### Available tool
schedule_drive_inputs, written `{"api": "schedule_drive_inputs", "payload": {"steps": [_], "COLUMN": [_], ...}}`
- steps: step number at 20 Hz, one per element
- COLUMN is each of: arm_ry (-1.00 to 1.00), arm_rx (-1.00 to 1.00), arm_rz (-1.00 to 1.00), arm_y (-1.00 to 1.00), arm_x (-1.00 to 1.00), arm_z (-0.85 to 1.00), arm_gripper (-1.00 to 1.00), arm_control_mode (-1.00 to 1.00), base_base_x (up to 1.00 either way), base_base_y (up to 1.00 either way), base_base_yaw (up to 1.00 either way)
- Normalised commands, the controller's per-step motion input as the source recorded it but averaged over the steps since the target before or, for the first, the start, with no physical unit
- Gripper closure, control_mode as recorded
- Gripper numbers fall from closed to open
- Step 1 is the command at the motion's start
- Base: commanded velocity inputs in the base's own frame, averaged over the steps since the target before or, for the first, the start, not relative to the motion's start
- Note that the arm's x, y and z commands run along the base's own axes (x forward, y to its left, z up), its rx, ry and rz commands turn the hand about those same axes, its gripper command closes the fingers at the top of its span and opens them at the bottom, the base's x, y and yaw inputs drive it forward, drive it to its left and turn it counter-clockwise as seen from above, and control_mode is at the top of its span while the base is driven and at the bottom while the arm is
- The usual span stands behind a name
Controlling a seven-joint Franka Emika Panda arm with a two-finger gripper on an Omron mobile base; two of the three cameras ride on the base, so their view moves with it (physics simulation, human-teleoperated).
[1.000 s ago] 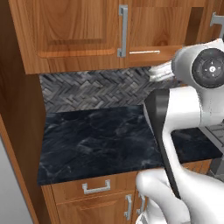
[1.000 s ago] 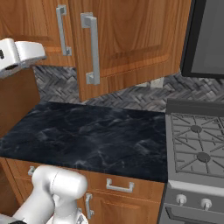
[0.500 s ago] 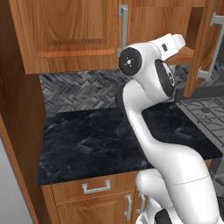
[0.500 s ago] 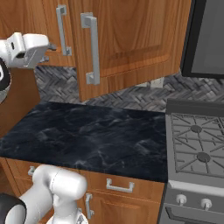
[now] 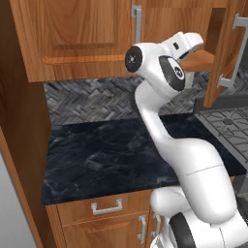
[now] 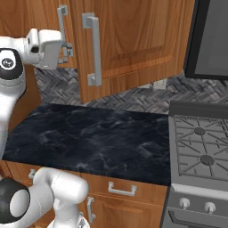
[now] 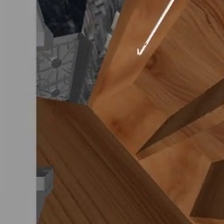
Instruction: Open the cabinet and move the ladle to the pot. Then close the cabinet.
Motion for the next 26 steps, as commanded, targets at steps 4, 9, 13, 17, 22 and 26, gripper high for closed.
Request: {"api": "schedule_drive_inputs", "payload": {"steps": [4,9,13,17,22,26], "arm_ry": [0.15,0.08,0.00,-0.07,-0.03,0.00], "arm_rx": [-0.02,-0.02,-0.04,-0.07,-0.02,0.00], "arm_rz": [-0.19,-0.18,-0.18,-0.20,-0.23,-0.17], "arm_y": [-0.56,-0.60,-0.50,-0.52,-0.71,-0.71], "arm_x": [0.01,0.00,-0.19,-0.98,-1.00,-0.67], "arm_z": [0.00,-0.01,-0.05,-0.06,0.00,0.00], "arm_gripper": [-1.00,-1.00,-1.00,-1.00,-1.00,-1.00], "arm_control_mode": [-1.00,-1.00,-1.00,-1.00,-1.00,-1.00], "base_base_x": [0.00,0.00,0.00,0.00,0.00,0.00], "base_base_y": [0.00,0.00,0.00,0.00,0.00,0.00], "base_base_yaw": [0.00,0.00,0.00,0.00,0.00,0.00]}}
